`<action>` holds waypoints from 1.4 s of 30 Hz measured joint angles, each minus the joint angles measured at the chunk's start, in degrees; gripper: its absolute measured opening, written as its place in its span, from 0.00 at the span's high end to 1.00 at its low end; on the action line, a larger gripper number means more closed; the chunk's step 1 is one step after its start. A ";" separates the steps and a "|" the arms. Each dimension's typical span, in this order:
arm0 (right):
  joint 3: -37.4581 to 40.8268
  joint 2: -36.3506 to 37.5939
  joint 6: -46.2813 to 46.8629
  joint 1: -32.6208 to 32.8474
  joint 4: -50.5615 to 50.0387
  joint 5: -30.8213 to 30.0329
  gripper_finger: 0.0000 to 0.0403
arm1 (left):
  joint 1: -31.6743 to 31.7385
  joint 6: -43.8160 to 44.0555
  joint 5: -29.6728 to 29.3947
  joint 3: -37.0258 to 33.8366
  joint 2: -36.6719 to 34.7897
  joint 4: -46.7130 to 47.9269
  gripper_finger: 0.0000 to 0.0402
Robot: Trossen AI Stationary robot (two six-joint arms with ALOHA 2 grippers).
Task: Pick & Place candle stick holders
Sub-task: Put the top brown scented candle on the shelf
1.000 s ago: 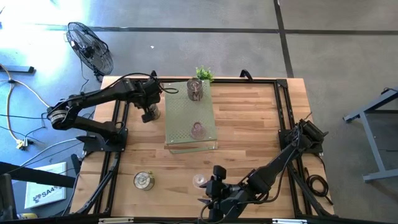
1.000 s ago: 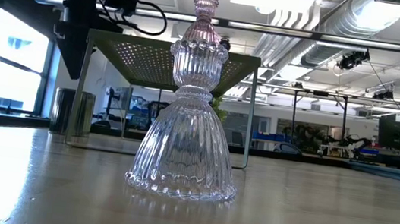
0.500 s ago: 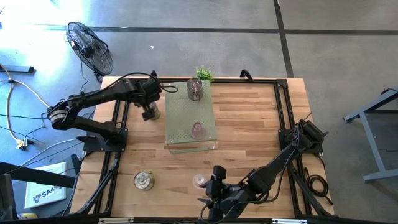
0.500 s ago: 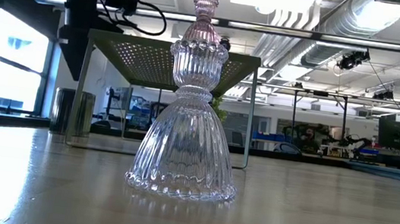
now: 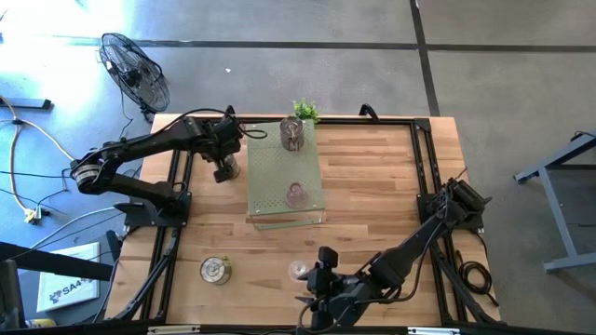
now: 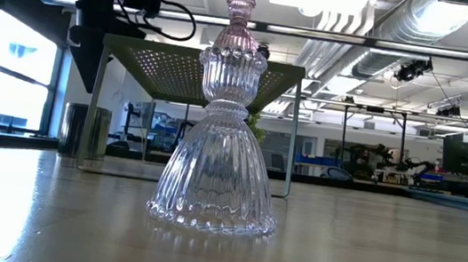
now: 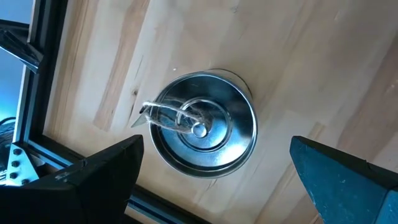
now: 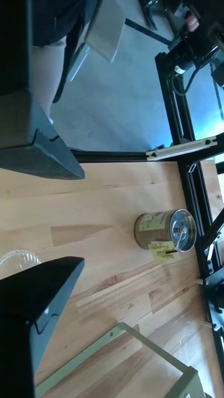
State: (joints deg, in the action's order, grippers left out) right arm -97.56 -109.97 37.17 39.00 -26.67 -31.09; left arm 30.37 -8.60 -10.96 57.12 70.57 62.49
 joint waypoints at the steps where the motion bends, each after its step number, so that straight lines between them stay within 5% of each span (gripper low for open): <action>1: 0.00 0.00 0.00 0.00 0.00 0.00 0.48 | 0.00 0.00 0.00 0.00 0.00 -0.01 0.01; 20: 0.00 0.00 -1.27 0.00 -0.20 0.00 0.48 | 0.00 2.60 7.17 0.00 0.00 0.58 0.00; 42: 0.00 0.00 -1.21 0.00 -0.03 -0.02 0.48 | -0.01 2.56 8.94 0.02 0.01 0.29 0.01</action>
State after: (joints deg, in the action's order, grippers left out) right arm -97.56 -109.97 35.97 39.00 -26.70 -31.11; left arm 30.36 -6.04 -2.02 57.14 70.58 62.78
